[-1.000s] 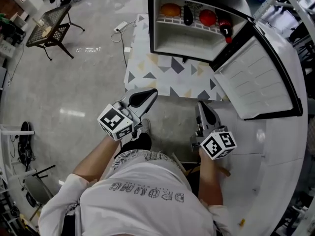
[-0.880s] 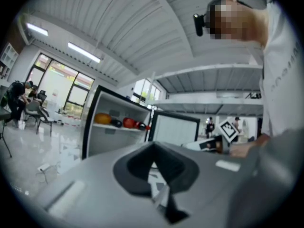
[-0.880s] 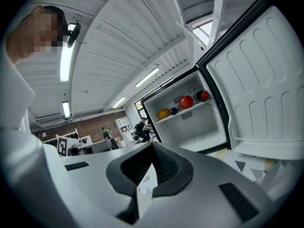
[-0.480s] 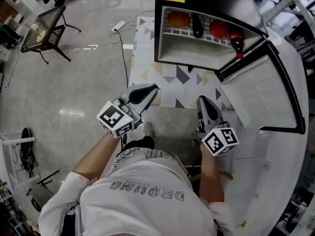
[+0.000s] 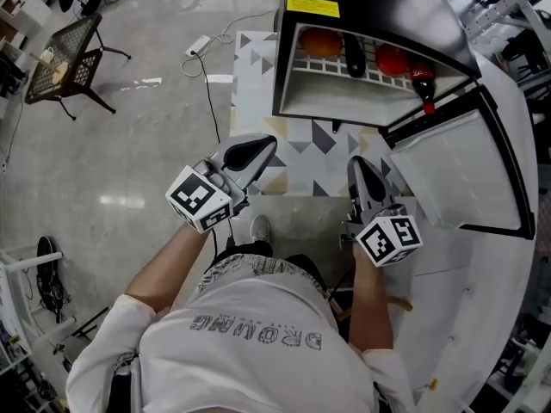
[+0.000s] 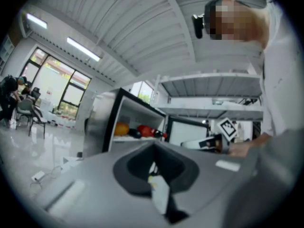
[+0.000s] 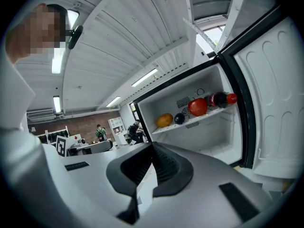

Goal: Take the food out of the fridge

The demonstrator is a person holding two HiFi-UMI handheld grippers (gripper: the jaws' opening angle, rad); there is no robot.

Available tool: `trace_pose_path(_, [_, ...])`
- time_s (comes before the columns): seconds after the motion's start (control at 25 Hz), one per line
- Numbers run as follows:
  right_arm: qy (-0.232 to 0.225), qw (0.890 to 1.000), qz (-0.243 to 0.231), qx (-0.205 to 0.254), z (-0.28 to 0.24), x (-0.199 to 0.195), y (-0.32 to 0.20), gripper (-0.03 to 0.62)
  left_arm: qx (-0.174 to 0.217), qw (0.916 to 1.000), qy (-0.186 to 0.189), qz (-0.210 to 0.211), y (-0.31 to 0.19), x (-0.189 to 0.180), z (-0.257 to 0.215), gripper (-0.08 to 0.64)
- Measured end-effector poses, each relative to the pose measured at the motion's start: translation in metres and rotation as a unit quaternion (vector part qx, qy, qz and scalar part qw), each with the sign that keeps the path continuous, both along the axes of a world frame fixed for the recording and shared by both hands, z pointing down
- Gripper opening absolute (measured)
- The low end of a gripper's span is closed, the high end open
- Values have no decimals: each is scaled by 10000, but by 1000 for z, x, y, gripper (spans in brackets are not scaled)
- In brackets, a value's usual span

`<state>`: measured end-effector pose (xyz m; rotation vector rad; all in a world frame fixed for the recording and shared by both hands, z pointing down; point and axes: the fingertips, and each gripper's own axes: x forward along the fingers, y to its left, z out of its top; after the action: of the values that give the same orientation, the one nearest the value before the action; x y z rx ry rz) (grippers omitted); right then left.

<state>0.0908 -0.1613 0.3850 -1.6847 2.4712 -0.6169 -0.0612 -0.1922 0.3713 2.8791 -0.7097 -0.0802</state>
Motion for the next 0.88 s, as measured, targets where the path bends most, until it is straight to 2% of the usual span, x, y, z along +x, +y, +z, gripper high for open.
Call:
trace_pose_path(0.48, [228, 9996, 42, 158, -9, -1, -38, -9, 36, 10000, 25, -84, -22, -6, -6, 8])
trace_pose_path(0.88, [488, 9983, -56, 309, -9, 17, -86, -9, -16, 9994, -89, -342, -37, 14, -1, 8])
